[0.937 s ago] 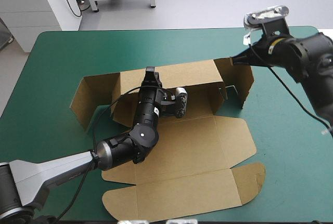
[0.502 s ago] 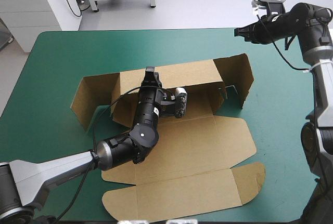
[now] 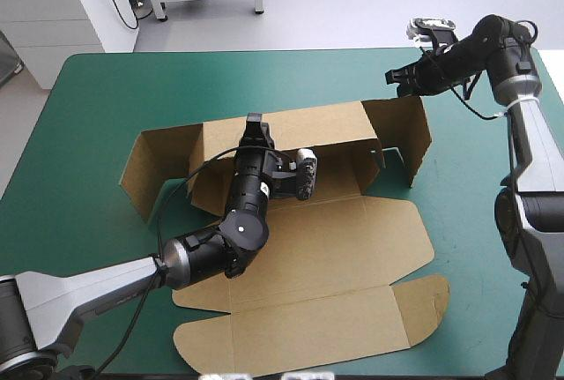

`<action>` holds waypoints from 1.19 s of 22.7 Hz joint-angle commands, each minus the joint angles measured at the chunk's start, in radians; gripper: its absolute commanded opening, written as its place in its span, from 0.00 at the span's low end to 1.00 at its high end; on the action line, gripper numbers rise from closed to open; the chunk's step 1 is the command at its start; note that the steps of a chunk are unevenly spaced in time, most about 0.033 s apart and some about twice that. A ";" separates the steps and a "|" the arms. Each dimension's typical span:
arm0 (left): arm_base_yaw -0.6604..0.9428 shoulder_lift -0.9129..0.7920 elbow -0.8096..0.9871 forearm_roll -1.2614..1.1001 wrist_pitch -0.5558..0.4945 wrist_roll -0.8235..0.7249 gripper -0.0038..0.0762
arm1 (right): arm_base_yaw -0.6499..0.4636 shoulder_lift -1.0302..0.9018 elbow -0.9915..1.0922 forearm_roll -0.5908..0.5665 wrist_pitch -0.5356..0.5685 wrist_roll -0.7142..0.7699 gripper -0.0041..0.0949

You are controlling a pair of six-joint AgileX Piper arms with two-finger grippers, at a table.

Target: Fold the box

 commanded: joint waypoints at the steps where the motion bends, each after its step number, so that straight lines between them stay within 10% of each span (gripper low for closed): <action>1: -0.010 -0.037 -0.023 0.090 0.030 -0.007 0.04 | -0.012 -0.096 0.010 0.050 0.015 -0.002 0.02; 15: -0.010 -0.037 -0.026 0.094 0.030 -0.016 0.04 | -0.013 -0.389 0.533 0.158 -0.111 -0.195 0.02; 27: 0.016 -0.037 -0.118 0.088 0.012 -0.016 0.04 | -0.034 -0.395 0.543 0.161 -0.183 -0.181 0.02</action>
